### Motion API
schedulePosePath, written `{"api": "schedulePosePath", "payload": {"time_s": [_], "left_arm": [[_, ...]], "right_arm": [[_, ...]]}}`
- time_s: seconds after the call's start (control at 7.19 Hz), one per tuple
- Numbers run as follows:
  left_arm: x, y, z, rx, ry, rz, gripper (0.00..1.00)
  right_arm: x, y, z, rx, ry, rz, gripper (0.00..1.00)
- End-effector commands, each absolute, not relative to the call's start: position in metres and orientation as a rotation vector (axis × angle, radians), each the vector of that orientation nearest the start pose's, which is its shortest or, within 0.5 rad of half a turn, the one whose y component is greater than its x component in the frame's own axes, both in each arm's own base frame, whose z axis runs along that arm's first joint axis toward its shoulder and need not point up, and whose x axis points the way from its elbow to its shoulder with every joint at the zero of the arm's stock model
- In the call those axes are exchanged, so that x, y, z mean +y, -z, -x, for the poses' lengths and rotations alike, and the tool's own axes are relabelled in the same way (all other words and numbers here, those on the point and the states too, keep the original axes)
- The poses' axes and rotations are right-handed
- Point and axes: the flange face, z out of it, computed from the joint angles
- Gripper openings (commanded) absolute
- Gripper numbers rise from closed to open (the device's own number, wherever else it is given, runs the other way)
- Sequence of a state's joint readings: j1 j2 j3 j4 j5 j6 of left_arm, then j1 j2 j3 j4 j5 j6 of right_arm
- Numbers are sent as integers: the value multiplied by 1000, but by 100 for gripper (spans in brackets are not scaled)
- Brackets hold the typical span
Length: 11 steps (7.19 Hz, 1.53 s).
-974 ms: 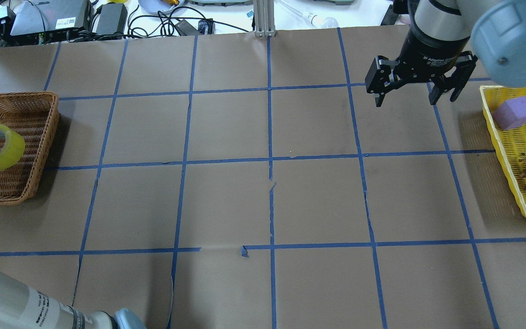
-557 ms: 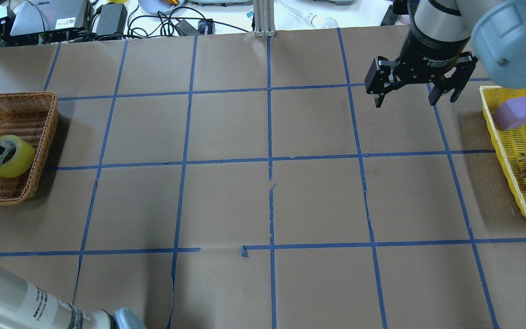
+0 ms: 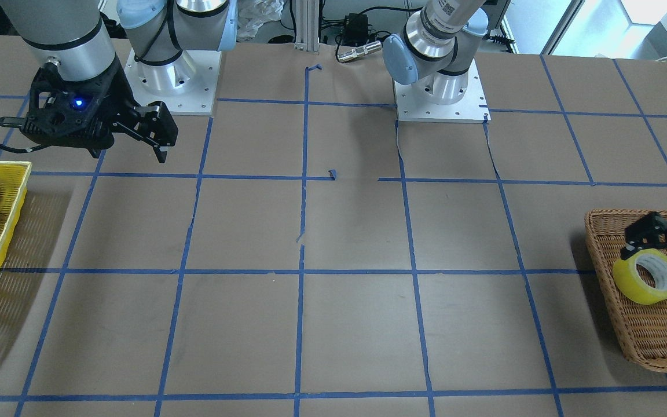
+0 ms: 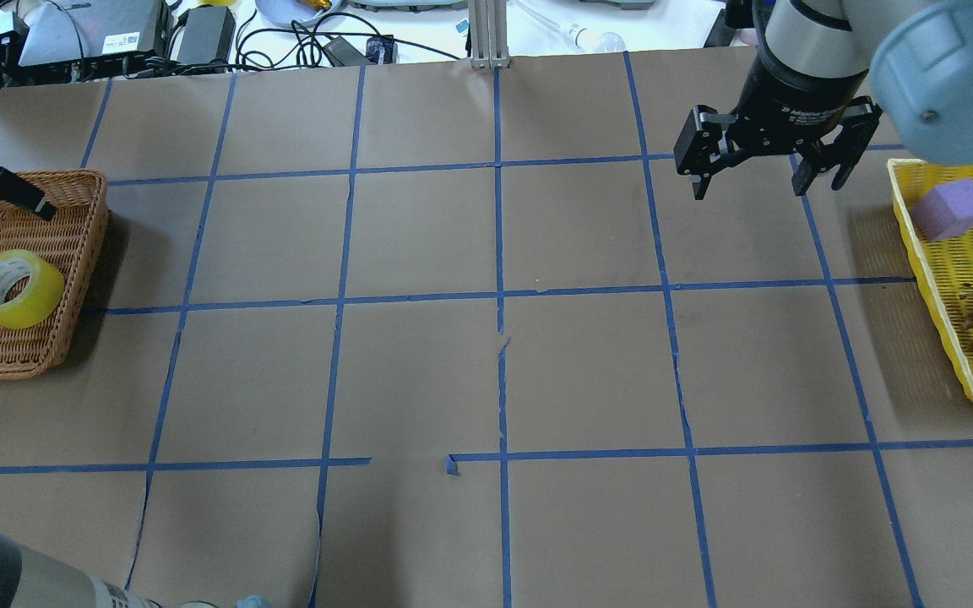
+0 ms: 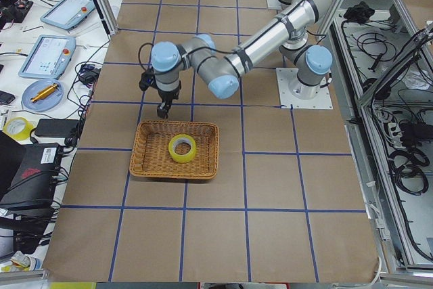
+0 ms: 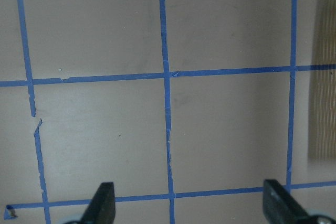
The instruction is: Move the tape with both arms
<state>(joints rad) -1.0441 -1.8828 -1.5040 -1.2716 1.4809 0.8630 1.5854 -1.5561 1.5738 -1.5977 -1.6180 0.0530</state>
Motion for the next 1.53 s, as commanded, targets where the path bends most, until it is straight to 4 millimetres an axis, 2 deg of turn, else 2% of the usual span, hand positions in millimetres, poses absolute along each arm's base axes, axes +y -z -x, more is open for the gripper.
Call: {"api": "schedulePosePath", "payload": {"time_s": [0.0,0.14,0.28,0.42,0.56,0.7,0.97,1.11,1.39], "left_arm": [[-586,-443,-25,3158,142,-357,100],[-571,-463,37,3115,153,-340,100],[-547,-491,96,3128,211,-220,100],[-515,-517,131,3141,216,-152,100],[-491,-531,147,3158,207,47,100],[-487,-533,151,3160,204,128,100],[-487,-529,140,3112,182,146,100],[-493,-534,135,3077,207,155,100],[-495,-529,137,3079,195,148,100]], "right_arm": [[-497,-482,-136,3188,17,-61,100],[-497,-482,-136,3188,17,-59,100],[-497,-482,-135,3190,17,-62,100],[-497,-482,-135,3190,15,-59,100],[-497,-481,-136,3188,12,-59,100],[-497,-481,-136,3188,15,-59,100],[-497,-482,-136,3187,15,-59,100],[-496,-482,-136,3178,14,-61,100],[-485,-480,-137,3172,-93,-52,100]]}}
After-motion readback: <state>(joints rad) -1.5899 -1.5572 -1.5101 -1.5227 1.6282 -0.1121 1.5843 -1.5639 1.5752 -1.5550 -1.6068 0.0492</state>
